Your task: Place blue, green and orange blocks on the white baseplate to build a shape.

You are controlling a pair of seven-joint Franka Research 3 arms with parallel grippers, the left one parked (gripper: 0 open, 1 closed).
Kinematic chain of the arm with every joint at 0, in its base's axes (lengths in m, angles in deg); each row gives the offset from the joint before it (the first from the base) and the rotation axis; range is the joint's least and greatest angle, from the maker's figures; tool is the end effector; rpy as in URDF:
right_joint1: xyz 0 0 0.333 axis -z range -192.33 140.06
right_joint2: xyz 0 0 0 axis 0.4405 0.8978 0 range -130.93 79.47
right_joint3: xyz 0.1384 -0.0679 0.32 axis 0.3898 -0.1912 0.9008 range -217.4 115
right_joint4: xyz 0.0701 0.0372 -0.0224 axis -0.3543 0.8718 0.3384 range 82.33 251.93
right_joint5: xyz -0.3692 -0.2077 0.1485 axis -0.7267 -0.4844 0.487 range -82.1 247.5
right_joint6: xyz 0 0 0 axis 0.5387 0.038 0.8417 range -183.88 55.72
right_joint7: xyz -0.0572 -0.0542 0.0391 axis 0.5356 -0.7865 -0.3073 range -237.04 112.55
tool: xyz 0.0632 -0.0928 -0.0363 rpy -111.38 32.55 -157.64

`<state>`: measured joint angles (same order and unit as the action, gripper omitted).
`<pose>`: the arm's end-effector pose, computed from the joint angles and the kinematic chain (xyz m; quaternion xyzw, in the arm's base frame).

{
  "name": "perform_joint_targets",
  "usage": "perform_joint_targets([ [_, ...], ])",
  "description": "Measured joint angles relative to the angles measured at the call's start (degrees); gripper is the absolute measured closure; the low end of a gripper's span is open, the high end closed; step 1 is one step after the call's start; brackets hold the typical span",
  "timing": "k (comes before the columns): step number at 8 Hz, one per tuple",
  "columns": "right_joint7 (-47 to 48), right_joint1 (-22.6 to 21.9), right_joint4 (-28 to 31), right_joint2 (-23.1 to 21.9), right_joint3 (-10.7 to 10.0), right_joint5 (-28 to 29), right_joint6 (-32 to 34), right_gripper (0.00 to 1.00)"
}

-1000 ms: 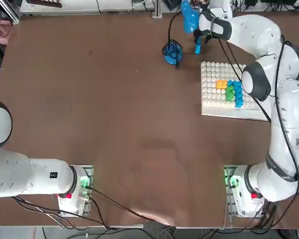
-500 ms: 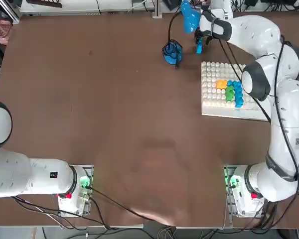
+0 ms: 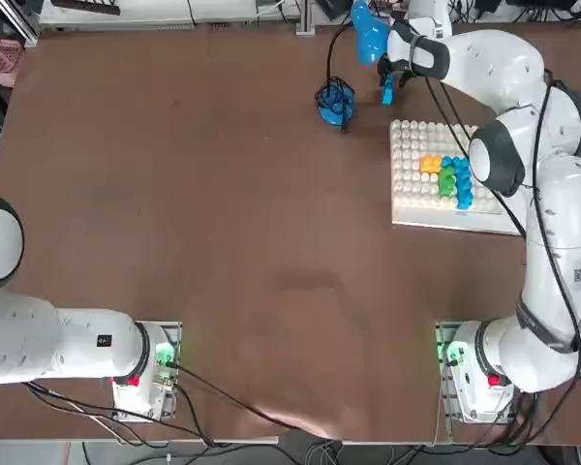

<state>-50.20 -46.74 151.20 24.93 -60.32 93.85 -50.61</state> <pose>0.8066 0.2017 0.1968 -0.9979 0.0337 -0.0479 0.0265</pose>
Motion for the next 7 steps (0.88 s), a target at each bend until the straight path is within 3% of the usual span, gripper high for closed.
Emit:
perform_joint_targets([
  [7, 6.79, -0.07, -0.03, 0.0, 0.01, 0.04, -0.07, 0.25],
])
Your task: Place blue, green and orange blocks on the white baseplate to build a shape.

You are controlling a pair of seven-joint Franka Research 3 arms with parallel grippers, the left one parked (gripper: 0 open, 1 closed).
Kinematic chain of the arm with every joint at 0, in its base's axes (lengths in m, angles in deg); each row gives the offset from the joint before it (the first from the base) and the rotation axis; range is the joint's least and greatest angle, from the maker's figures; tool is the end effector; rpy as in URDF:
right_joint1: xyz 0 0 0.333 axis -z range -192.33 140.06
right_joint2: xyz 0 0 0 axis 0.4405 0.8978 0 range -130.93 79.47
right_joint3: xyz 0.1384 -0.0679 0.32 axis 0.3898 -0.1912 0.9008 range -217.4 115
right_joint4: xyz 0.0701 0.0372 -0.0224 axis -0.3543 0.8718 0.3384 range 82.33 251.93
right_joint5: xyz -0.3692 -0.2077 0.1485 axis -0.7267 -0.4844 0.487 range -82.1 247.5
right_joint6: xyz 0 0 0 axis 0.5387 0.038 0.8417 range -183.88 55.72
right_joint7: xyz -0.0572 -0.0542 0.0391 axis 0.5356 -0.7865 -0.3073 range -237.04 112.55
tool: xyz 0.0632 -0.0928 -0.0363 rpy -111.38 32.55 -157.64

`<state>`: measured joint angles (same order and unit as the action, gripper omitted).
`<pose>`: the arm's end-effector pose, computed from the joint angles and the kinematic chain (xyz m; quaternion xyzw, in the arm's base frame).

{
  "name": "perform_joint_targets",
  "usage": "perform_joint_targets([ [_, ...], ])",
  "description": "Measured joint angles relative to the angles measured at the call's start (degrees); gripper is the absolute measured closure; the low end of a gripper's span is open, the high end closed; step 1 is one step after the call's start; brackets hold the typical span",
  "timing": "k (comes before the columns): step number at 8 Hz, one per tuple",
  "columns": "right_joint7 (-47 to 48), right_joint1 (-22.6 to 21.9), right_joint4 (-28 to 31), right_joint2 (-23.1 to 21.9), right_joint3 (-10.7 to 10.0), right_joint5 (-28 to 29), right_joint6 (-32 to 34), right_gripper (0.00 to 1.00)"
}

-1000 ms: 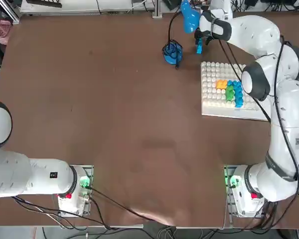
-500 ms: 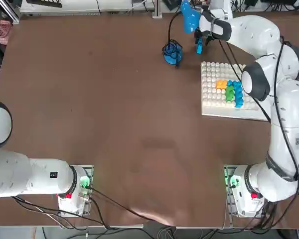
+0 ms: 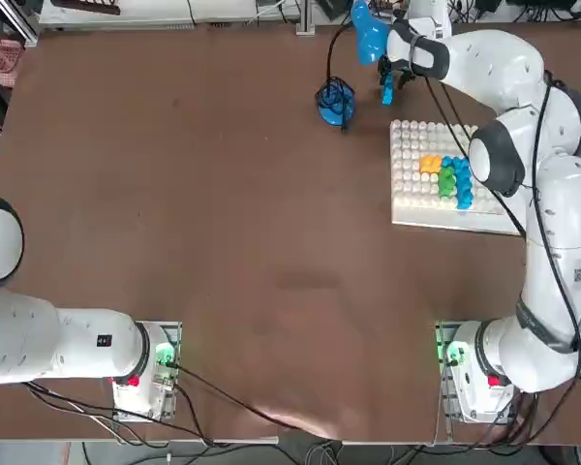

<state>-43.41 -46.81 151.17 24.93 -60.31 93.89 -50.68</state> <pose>0.8066 0.2029 0.1972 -0.9942 0.0922 -0.0470 0.0299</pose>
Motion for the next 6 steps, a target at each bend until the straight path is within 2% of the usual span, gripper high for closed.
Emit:
perform_joint_targets([
  [1, 0.07, 0.0, 0.0, 0.0, 0.0, 0.0, 0.0, 0.29],
  [2, 0.09, 0.0, 0.0, 0.0, 0.02, 0.0, 0.0, 0.37],
  [3, 0.09, -0.01, 0.0, 0.01, 0.03, 0.0, 0.0, 0.4],
  [6, 0.09, 0.02, -0.02, 0.0, 0.03, 0.0, 0.0, 0.62],
])
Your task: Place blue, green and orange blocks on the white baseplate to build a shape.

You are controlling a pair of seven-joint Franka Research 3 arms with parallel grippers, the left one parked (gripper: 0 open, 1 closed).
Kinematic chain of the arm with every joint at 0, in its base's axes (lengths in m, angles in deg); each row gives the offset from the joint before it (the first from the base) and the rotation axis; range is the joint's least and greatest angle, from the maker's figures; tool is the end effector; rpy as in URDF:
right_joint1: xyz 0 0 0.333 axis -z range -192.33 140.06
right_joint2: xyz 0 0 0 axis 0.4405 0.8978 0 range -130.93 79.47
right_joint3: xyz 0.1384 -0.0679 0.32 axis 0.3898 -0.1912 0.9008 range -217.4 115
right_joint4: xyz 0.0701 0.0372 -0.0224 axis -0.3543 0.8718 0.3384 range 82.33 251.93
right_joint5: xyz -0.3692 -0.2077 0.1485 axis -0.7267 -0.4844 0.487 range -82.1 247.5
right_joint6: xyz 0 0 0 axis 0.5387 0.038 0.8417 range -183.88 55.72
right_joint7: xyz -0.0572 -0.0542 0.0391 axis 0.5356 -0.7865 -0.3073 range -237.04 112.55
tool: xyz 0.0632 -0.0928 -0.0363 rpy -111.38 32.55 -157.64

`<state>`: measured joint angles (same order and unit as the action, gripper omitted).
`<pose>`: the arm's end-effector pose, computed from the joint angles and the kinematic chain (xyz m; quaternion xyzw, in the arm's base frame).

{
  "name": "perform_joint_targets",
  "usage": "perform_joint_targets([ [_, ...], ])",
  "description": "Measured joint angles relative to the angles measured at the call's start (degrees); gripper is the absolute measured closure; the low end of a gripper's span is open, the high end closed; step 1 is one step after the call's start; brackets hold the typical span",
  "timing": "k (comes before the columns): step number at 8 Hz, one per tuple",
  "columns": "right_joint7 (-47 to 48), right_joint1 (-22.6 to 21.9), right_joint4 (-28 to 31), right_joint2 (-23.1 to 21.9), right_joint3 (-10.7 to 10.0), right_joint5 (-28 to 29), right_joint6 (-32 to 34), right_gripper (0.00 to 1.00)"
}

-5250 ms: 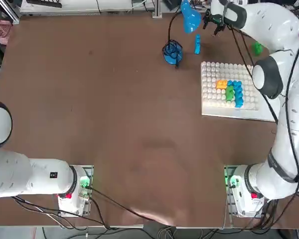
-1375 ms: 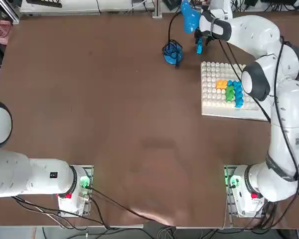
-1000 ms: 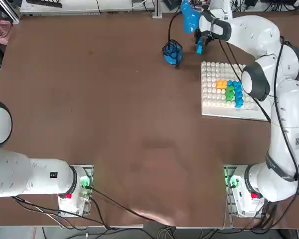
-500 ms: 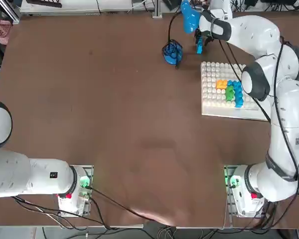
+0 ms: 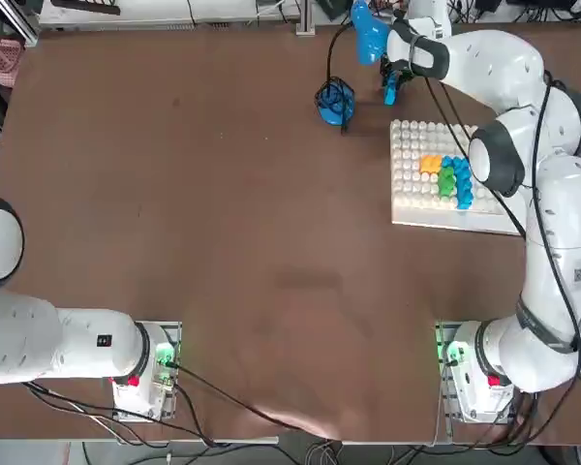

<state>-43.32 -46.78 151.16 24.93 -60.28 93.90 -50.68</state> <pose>0.8067 0.2028 0.1972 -0.9941 0.0932 -0.0469 0.0302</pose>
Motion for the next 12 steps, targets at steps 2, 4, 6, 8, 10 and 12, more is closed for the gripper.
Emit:
perform_joint_targets([
  [2, -0.01, 0.01, 0.0, 0.0, 0.0, 0.0, 0.0, 0.62],
  [4, -0.11, 0.04, -0.13, -0.04, -0.05, -0.03, -0.01, 0.62],
  [6, -2.48, 0.13, -0.68, -0.98, -0.4, -0.14, 0.14, 0.62],
  [8, -7.86, 0.48, -0.28, -3.73, -1.74, -0.13, 2.15, 0.62],
  [10, -13.41, 1.96, 4.47, -9.32, -2.49, -0.12, 3.5, 0.62],
  [12, -18.77, 4.08, 14.1, -17.25, -2.79, -0.13, 3.68, 0.62],
])
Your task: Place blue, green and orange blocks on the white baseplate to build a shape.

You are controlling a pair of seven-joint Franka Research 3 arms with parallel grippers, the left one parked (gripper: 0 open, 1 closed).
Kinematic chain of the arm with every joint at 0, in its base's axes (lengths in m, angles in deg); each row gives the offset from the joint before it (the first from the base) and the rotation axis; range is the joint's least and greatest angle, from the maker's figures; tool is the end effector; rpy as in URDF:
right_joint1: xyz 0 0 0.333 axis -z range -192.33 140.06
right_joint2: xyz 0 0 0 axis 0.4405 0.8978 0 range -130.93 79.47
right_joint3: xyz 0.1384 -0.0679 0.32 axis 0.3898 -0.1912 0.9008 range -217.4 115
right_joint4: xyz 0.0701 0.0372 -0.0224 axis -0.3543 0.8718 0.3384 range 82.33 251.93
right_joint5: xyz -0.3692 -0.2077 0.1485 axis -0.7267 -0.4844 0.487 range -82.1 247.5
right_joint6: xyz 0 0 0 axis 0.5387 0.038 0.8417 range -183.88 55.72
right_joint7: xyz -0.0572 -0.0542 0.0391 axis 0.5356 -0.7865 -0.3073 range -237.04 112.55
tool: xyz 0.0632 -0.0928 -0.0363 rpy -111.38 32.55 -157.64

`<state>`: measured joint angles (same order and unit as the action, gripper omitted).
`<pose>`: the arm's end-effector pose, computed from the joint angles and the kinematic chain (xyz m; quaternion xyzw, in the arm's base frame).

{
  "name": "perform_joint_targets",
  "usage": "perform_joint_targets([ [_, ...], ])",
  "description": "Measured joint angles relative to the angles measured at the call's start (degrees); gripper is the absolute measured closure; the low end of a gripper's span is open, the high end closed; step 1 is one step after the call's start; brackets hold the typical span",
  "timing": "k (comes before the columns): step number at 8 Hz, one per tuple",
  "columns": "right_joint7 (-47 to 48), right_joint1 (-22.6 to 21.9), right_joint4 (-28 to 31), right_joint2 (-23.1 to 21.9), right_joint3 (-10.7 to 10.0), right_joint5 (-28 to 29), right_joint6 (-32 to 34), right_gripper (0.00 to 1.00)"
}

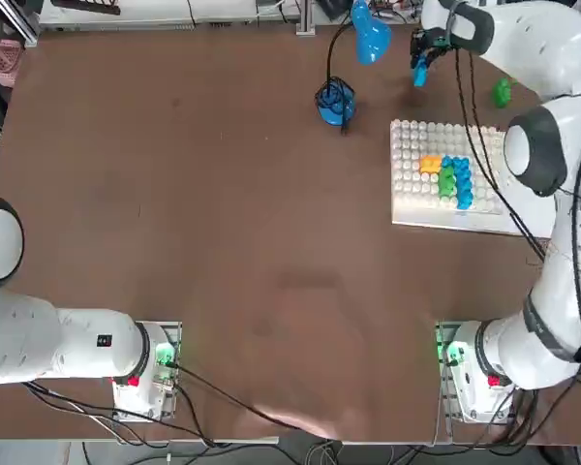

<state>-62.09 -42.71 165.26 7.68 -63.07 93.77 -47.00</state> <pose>0.7719 0.0946 0.3103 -0.9985 -0.0035 -0.0489 0.0252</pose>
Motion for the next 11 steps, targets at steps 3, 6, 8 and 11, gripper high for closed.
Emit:
perform_joint_targets([
  [3, -8.57, 3.74, 16.69, -12.85, -0.75, 0.0, 0.13, 0.62],
  [6, -13.01, 4.24, 31.76, -21.12, -1.89, 0.0, -5.92, 0.62],
  [8, -13.31, 4.17, 38.16, -22.77, -1.75, 0.0, -12.11, 0.62],
  [11, -11.19, 4.04, 40.34, -22.75, -1.65, 0.04, -15.09, 0.62],
])
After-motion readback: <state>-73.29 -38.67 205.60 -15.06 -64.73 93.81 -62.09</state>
